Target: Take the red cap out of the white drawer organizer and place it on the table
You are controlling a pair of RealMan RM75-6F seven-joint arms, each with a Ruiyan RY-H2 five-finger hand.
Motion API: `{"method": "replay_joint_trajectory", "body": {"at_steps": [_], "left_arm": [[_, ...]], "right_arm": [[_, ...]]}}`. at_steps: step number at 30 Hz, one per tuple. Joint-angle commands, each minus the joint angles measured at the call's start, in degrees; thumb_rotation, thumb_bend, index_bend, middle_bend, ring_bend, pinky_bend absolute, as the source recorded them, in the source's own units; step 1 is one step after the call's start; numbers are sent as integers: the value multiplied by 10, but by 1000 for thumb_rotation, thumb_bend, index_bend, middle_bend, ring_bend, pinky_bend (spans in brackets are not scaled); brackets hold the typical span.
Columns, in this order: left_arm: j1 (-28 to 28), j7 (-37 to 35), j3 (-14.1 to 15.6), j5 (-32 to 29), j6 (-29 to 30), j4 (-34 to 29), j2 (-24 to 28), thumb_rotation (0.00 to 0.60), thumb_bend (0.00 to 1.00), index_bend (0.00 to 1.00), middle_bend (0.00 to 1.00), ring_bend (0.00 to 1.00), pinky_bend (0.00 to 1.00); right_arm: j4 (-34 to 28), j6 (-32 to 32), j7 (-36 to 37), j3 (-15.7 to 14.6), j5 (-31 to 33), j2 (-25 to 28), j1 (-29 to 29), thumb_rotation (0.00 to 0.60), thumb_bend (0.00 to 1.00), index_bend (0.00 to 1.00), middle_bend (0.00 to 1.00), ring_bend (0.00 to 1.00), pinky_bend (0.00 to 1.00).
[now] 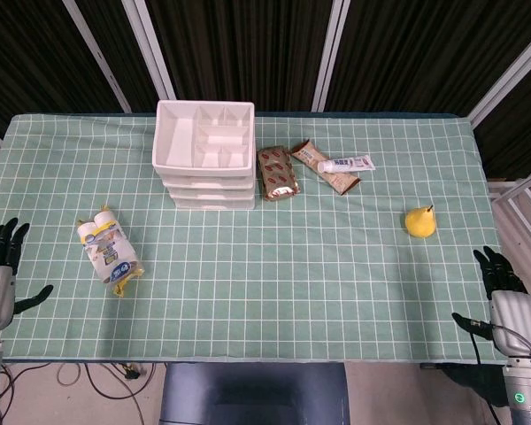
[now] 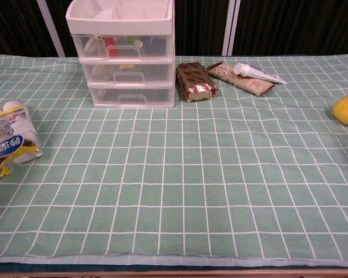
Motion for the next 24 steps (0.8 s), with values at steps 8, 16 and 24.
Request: {"method": "replay_joint_trajectory", "body": {"at_steps": [8, 16, 24], "left_arm": [[7, 9, -7, 16, -9, 3, -2, 600, 41, 0, 0, 0, 45], [7, 11, -12, 25, -22, -12, 0, 600, 46, 0, 0, 0, 48], [2, 12, -20, 23, -45, -39, 5, 600, 90, 0, 16, 22, 188]], "right_arm": [[0, -4, 3, 1, 4, 1, 0, 600, 88, 0, 0, 0, 229], [-3, -5, -1, 1, 7, 1, 1, 600, 88, 0, 0, 0, 229], [-7, -6, 2, -1, 4, 4, 0, 600, 88, 0, 0, 0, 229]]}}
